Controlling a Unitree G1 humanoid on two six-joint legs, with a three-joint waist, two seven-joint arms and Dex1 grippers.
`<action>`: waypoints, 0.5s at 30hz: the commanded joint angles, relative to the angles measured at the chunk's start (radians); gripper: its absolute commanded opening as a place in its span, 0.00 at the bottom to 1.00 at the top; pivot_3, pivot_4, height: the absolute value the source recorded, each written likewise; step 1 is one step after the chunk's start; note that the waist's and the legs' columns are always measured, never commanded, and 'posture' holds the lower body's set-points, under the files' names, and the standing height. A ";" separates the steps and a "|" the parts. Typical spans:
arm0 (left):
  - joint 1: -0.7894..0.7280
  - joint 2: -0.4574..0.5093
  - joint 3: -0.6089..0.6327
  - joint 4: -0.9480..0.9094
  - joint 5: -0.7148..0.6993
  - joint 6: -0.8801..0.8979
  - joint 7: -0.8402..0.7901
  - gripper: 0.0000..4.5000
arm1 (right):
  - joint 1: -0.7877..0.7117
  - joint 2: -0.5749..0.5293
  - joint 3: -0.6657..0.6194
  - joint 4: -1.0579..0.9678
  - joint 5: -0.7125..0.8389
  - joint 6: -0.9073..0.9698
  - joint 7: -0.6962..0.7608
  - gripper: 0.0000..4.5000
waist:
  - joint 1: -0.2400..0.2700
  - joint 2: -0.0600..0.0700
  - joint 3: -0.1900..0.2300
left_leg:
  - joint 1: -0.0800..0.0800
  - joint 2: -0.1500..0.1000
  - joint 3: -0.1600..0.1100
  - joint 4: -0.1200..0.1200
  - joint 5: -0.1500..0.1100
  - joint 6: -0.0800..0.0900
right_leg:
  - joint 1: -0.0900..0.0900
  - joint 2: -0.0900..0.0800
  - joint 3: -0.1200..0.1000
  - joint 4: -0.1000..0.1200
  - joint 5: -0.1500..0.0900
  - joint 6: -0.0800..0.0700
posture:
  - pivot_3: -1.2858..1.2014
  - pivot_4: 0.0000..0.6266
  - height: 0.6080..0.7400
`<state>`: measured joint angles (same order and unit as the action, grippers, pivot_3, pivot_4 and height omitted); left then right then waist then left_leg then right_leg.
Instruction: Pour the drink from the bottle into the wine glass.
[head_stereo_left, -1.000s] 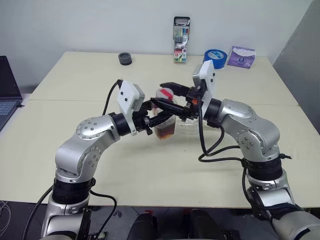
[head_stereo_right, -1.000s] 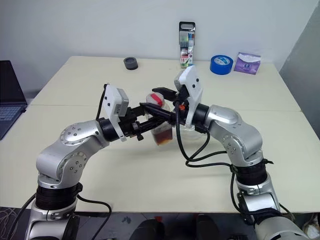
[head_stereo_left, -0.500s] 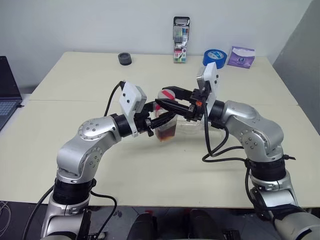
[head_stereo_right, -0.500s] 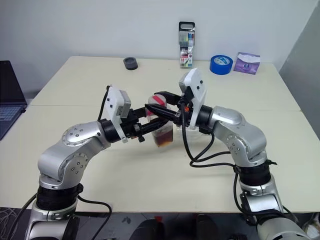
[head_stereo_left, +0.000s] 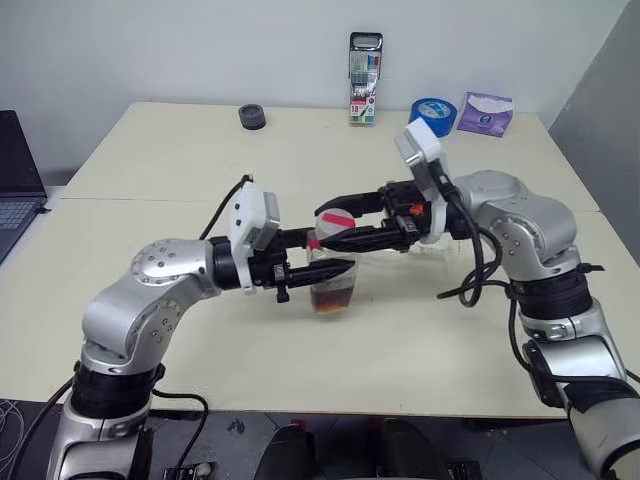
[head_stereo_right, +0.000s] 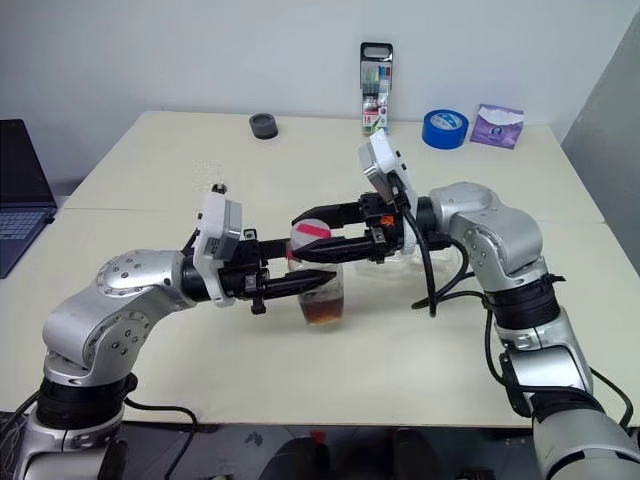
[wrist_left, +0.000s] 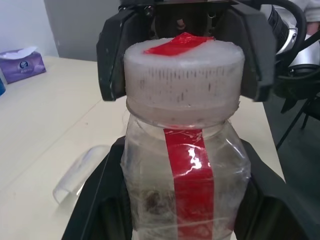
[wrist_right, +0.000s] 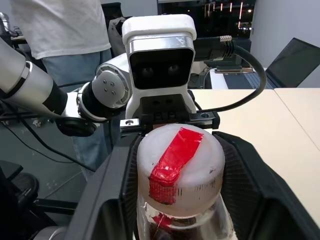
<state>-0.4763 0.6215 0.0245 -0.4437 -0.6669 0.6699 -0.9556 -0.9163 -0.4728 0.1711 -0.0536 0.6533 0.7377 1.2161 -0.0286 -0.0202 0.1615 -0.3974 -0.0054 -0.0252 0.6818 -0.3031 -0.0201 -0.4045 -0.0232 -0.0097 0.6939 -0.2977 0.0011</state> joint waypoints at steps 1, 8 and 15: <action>-0.018 -0.007 0.023 -0.007 0.001 -0.050 0.015 0.45 | 0.025 -0.060 -0.099 -0.082 0.053 0.076 -0.060 0.81 | 0.002 0.000 0.000 | 0.000 0.000 0.000 0.000 0.000 0.000 | 0.000 0.000 0.000 0.000 0.000 0.000 | 0.52 0.24 1.00; -0.009 -0.035 0.004 0.047 0.059 -0.103 0.063 0.45 | 0.165 -0.039 -0.236 -0.354 0.152 0.218 -0.369 0.95 | -0.001 0.000 0.000 | -0.001 0.000 0.000 -0.001 0.000 0.000 | 0.000 0.000 0.000 -0.001 0.000 0.000 | 0.52 0.24 1.00; -0.047 -0.088 -0.026 0.079 0.088 -0.124 0.096 0.45 | 0.241 0.094 -0.138 -0.480 0.044 0.155 -0.615 0.95 | 0.000 0.000 0.000 | 0.000 0.000 0.000 0.000 0.000 0.000 | 0.000 0.000 0.000 0.001 0.000 0.000 | 0.52 0.24 1.00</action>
<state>-0.4916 0.5415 -0.0064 -0.3445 -0.5798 0.5748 -0.8662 -0.6726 -0.3837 0.0240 -0.4970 0.7310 0.9350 0.6447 -0.0287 -0.0201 0.1616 -0.3979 -0.0055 -0.0251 0.6817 -0.3031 -0.0202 -0.4050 -0.0232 -0.0094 0.6949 -0.2978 0.0012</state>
